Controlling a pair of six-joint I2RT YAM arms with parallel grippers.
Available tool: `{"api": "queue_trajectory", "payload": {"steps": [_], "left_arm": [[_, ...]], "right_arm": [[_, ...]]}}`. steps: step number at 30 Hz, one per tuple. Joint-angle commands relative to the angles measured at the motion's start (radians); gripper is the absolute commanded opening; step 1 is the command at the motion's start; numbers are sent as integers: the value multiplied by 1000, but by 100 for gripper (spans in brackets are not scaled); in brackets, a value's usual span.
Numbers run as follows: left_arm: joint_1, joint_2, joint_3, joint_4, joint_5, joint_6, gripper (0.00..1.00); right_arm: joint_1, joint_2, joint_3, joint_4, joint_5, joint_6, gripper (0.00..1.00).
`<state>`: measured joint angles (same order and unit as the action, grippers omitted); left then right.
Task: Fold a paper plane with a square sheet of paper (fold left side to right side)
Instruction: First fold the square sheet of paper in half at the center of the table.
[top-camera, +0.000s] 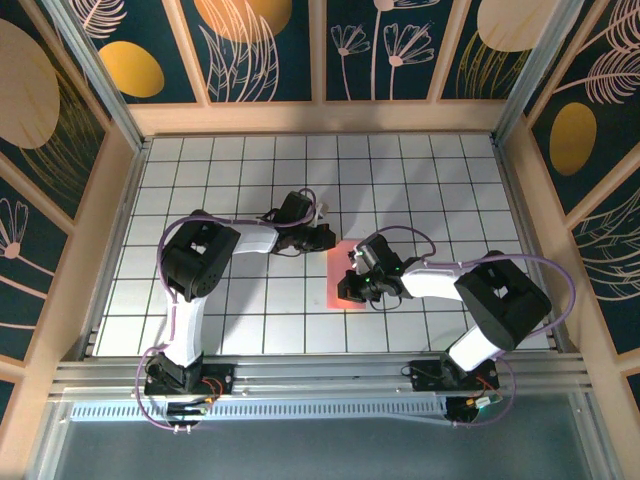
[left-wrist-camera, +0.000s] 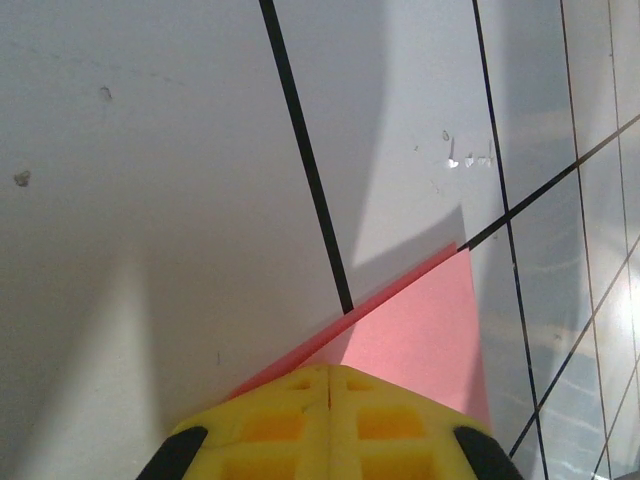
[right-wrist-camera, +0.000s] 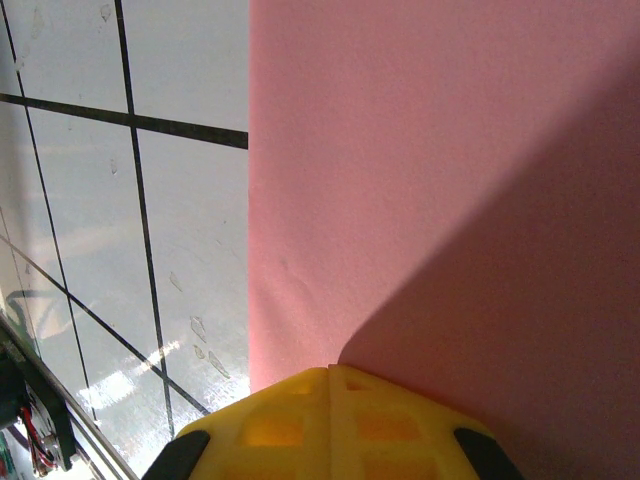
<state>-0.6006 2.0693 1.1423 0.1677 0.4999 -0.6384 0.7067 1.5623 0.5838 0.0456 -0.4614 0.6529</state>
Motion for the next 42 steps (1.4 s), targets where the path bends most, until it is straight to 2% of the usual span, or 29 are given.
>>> {"api": "queue_trajectory", "payload": {"steps": [1,13,20,26,32,42], "left_arm": [[11,29,31,-36,-65,29,0],[61,-17,89,-98,-95,64,0],[45,-233,-110,-39,-63,14,0],[-54,-349,-246,-37,-41,-57,0],[-112,-336,-300,36,-39,-141,0],[-128,-234,-242,10,-26,-117,0]], "right_arm": [[-7,24,-41,-130,61,-22,0],[-7,21,-43,-94,48,-1,0],[-6,18,-36,-46,28,23,0],[-6,25,-29,-52,43,17,0],[-6,27,-30,-52,49,20,0],[-4,43,-20,-58,50,9,0]]}}
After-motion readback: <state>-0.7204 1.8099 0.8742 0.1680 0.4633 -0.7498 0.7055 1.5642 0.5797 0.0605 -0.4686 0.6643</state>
